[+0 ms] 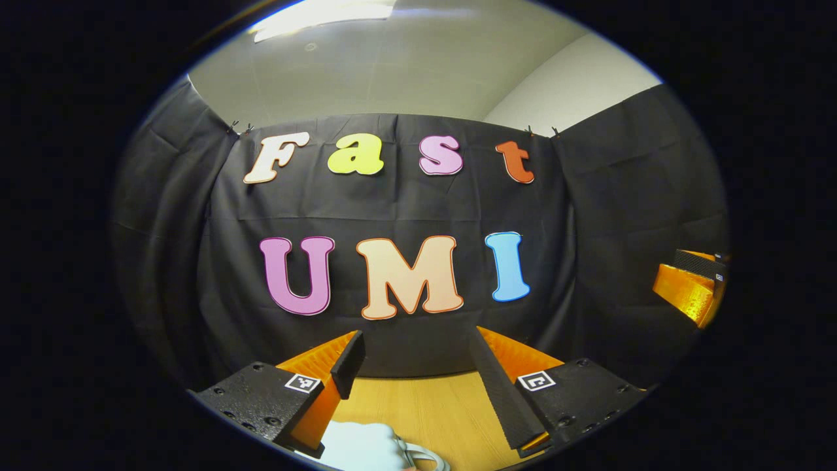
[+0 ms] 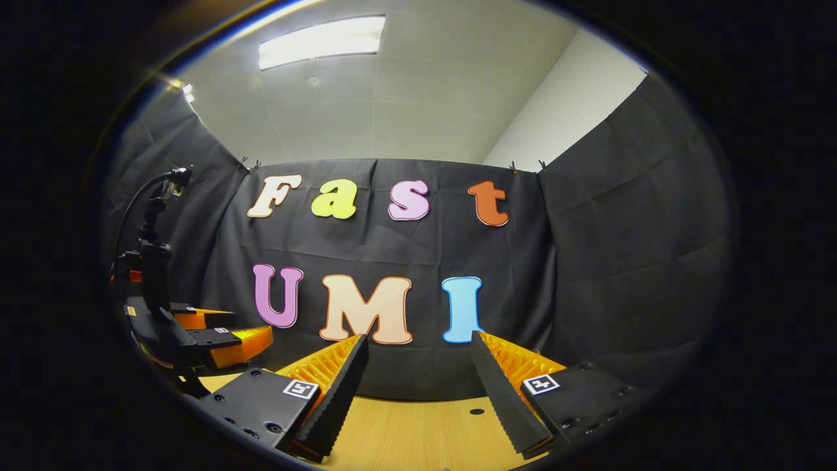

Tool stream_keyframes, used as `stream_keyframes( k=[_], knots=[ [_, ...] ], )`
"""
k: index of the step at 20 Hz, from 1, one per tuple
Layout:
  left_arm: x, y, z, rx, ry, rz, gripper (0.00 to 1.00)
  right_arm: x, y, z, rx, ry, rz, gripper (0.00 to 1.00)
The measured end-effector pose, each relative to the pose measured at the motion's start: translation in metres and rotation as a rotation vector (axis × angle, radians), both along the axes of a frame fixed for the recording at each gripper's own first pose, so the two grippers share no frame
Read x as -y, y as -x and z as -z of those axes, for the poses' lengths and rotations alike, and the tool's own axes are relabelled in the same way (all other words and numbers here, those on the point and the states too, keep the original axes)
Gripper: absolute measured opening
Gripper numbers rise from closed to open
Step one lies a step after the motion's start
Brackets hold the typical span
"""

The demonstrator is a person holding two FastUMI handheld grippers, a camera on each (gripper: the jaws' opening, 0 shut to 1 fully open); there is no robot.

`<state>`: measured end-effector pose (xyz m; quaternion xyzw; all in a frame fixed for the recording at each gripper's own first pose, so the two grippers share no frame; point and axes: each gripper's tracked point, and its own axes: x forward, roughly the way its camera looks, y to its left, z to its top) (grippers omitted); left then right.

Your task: First open the suitcase, pack the skin care products into it, and then close the suitcase.

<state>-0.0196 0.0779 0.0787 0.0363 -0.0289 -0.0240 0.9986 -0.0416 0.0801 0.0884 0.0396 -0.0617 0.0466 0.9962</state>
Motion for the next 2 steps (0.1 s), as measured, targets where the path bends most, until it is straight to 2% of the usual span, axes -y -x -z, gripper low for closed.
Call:
stream_keyframes(
  k=[2],
  knots=[
    [0.0015, -0.0001, 0.0006, -0.003, -0.01, 0.003, 0.94, 0.0003, 0.0006, -0.0017, 0.0, 0.0, -0.002, 0.94]
  ],
)
